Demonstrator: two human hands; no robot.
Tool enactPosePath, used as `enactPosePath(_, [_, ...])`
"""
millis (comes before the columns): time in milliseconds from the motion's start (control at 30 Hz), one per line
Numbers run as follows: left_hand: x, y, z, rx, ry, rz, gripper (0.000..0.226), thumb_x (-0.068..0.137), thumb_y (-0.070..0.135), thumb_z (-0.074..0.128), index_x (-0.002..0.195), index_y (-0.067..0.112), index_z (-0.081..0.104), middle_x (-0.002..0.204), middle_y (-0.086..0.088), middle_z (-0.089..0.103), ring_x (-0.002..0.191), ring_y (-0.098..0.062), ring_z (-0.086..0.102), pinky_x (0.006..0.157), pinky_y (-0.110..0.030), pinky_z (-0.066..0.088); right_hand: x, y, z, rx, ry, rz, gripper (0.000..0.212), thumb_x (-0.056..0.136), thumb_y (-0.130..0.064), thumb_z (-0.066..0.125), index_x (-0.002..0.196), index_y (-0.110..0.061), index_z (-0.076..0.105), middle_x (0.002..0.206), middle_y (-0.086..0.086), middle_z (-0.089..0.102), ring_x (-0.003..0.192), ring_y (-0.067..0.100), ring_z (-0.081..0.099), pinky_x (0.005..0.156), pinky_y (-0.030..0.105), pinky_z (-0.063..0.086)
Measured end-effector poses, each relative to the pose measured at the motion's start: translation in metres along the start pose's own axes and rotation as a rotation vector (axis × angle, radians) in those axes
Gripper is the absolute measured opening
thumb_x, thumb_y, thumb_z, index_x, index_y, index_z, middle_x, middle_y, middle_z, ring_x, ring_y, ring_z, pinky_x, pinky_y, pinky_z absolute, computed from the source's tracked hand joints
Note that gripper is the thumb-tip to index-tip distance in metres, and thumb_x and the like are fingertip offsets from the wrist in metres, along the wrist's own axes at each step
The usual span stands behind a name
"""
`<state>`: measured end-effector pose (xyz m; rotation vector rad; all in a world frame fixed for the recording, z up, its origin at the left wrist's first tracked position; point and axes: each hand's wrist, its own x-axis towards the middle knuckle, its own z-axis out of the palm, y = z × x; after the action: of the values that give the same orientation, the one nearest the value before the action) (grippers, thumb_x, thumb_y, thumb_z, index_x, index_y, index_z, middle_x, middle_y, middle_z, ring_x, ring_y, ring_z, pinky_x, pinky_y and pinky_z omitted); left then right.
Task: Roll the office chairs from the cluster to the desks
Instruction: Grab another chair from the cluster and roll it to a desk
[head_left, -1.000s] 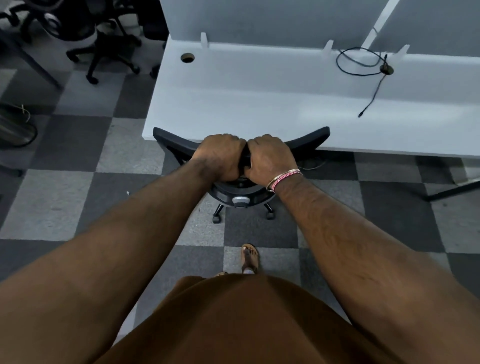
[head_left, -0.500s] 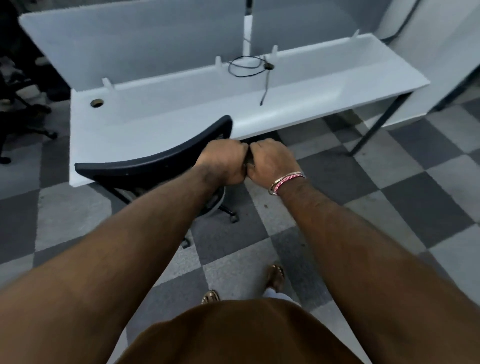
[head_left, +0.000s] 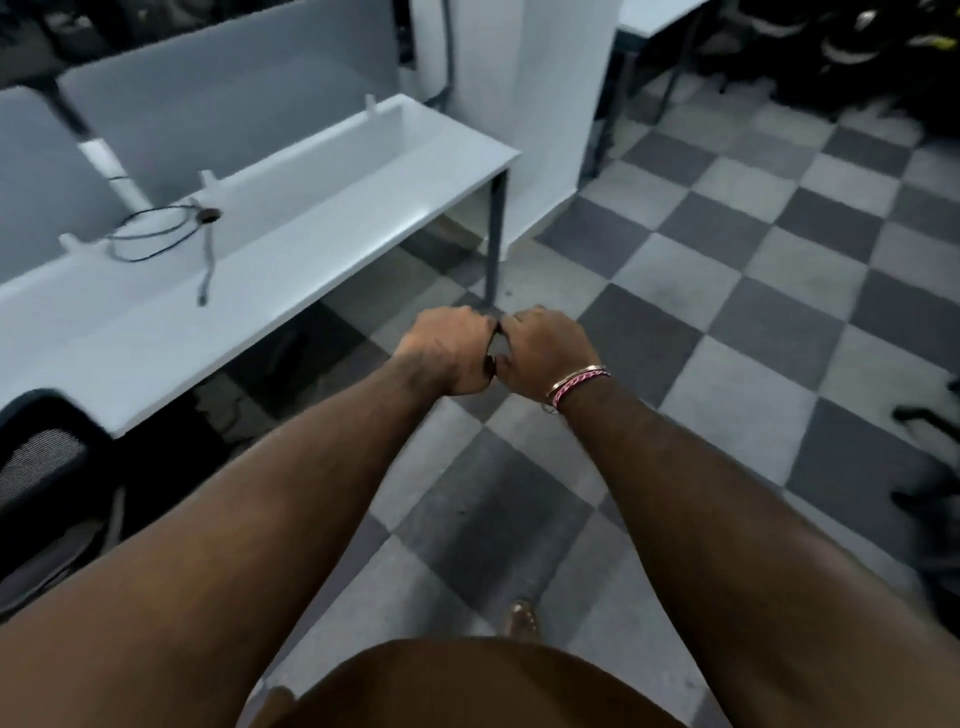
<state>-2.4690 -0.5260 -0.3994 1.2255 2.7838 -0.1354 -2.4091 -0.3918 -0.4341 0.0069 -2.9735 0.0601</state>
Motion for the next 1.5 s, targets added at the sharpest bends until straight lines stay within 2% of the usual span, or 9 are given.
enactPosePath(133, [0.075, 0.077, -0.021, 0.002, 0.057, 0.117, 0.025, 0.093, 0.037, 0.061, 0.114, 0.024, 0.066, 0.099, -0.001, 0.070, 0.087, -0.024, 0.069, 0.074, -0.038, 0.060, -0.017, 0.103, -0.019, -0.012, 0.014, 0.123, 0.032, 0.081, -0.037, 0.061, 0.102, -0.013, 0.065, 0.100, 0.008, 0.069, 0.094, 0.031, 0.062, 0.073, 0.037, 0.047])
enactPosePath(333, [0.188, 0.159, -0.036, 0.075, 0.047, 0.277, 0.034, 0.087, 0.042, 0.064, 0.116, 0.025, 0.070, 0.098, 0.000, 0.071, 0.086, -0.024, 0.070, 0.071, -0.044, 0.062, -0.028, 0.225, -0.022, -0.030, 0.048, 0.294, 0.032, 0.081, -0.037, 0.065, 0.105, -0.015, 0.067, 0.100, 0.007, 0.071, 0.093, 0.031, 0.064, 0.072, 0.038, 0.049])
enactPosePath(467, [0.247, 0.186, -0.041, 0.085, 0.055, 0.358, 0.034, 0.090, 0.041, 0.064, 0.120, 0.025, 0.069, 0.106, -0.002, 0.072, 0.093, -0.027, 0.070, 0.073, -0.042, 0.061, -0.015, 0.280, -0.019, -0.051, 0.046, 0.362, 0.030, 0.080, -0.036, 0.068, 0.101, -0.014, 0.068, 0.095, 0.009, 0.071, 0.089, 0.034, 0.065, 0.069, 0.037, 0.049])
enactPosePath(600, [0.334, 0.210, -0.042, 0.075, 0.104, 0.454, 0.033, 0.092, 0.037, 0.064, 0.122, 0.023, 0.068, 0.109, -0.004, 0.072, 0.096, -0.028, 0.071, 0.066, -0.035, 0.047, 0.015, 0.351, -0.013, -0.095, 0.023, 0.441, 0.028, 0.078, -0.032, 0.072, 0.097, -0.012, 0.069, 0.089, 0.011, 0.071, 0.082, 0.036, 0.065, 0.065, 0.037, 0.049])
enactPosePath(700, [0.404, 0.224, -0.053, 0.053, 0.127, 0.529, 0.030, 0.093, 0.037, 0.065, 0.117, 0.020, 0.069, 0.109, -0.005, 0.072, 0.095, -0.028, 0.071, 0.069, -0.035, 0.048, 0.045, 0.406, -0.012, -0.139, 0.022, 0.485, 0.025, 0.074, -0.028, 0.075, 0.089, -0.009, 0.068, 0.081, 0.012, 0.069, 0.074, 0.037, 0.065, 0.059, 0.035, 0.044])
enactPosePath(900, [0.547, 0.249, -0.093, 0.077, 0.186, 0.662, 0.030, 0.094, 0.038, 0.064, 0.119, 0.022, 0.070, 0.103, -0.002, 0.071, 0.087, -0.022, 0.070, 0.062, -0.032, 0.047, 0.119, 0.514, -0.034, -0.172, 0.019, 0.607, 0.032, 0.085, -0.036, 0.062, 0.109, -0.015, 0.066, 0.102, 0.008, 0.070, 0.095, 0.032, 0.064, 0.073, 0.038, 0.048])
enactPosePath(1133, [0.679, 0.289, -0.115, 0.083, 0.192, 0.711, 0.028, 0.091, 0.036, 0.062, 0.115, 0.025, 0.072, 0.104, 0.001, 0.074, 0.089, -0.023, 0.071, 0.070, -0.035, 0.059, 0.171, 0.629, -0.032, -0.171, 0.041, 0.696, 0.032, 0.088, -0.036, 0.060, 0.112, -0.017, 0.066, 0.104, 0.005, 0.069, 0.099, 0.028, 0.063, 0.075, 0.036, 0.047])
enactPosePath(1400, [0.856, 0.375, -0.125, 0.134, 0.192, 0.735, 0.032, 0.097, 0.037, 0.061, 0.126, 0.027, 0.068, 0.105, 0.000, 0.073, 0.089, -0.022, 0.071, 0.065, -0.034, 0.052, 0.226, 0.820, -0.008, -0.214, 0.016, 0.711, 0.031, 0.087, -0.039, 0.059, 0.110, -0.021, 0.067, 0.097, 0.001, 0.071, 0.091, 0.024, 0.065, 0.070, 0.034, 0.047])
enactPosePath(1500, [0.921, 0.413, -0.143, 0.123, 0.181, 0.719, 0.032, 0.098, 0.038, 0.061, 0.129, 0.028, 0.067, 0.105, 0.001, 0.073, 0.088, -0.021, 0.070, 0.067, -0.035, 0.058, 0.246, 0.897, -0.012, -0.213, 0.019, 0.707, 0.030, 0.088, -0.040, 0.059, 0.109, -0.021, 0.068, 0.095, 0.001, 0.071, 0.089, 0.024, 0.065, 0.069, 0.033, 0.047])
